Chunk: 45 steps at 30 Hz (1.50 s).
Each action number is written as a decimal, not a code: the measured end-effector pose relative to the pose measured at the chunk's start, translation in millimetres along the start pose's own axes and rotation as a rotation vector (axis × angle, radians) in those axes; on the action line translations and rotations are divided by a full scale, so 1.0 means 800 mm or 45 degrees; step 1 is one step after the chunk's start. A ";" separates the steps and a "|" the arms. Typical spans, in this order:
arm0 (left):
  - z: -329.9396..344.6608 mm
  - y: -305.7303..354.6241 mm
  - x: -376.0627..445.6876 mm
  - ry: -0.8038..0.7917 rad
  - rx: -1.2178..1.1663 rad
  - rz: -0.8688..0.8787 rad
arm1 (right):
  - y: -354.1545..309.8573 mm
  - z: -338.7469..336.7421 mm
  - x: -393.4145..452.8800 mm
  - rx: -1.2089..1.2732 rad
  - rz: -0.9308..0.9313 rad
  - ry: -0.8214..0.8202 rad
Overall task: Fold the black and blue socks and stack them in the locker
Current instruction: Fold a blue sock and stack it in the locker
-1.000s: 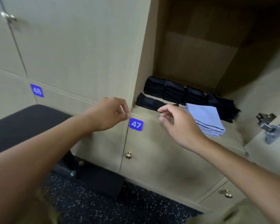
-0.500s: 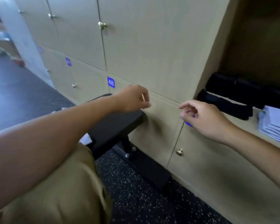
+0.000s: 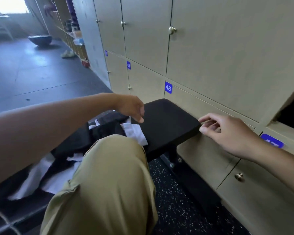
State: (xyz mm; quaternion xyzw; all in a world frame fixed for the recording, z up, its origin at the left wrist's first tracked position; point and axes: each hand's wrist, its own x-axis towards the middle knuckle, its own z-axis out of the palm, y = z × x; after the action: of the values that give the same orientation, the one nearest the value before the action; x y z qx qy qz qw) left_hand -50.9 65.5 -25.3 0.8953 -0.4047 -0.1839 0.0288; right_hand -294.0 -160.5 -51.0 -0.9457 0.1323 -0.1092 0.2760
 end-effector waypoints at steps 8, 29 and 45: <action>0.020 -0.031 0.000 -0.189 0.003 -0.053 | 0.004 0.011 0.004 -0.001 0.016 -0.054; -0.042 -0.017 -0.024 0.033 -0.703 0.280 | 0.007 0.000 0.003 0.011 0.018 -0.045; -0.072 0.037 0.005 0.889 -0.857 0.321 | 0.012 -0.006 0.002 0.096 0.025 0.087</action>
State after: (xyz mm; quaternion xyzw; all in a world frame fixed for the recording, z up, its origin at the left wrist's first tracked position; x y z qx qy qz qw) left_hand -49.3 36.7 33.4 0.7888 -0.3941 0.0114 0.4717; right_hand -295.7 -171.3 -52.4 -0.9291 0.1466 -0.1436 0.3078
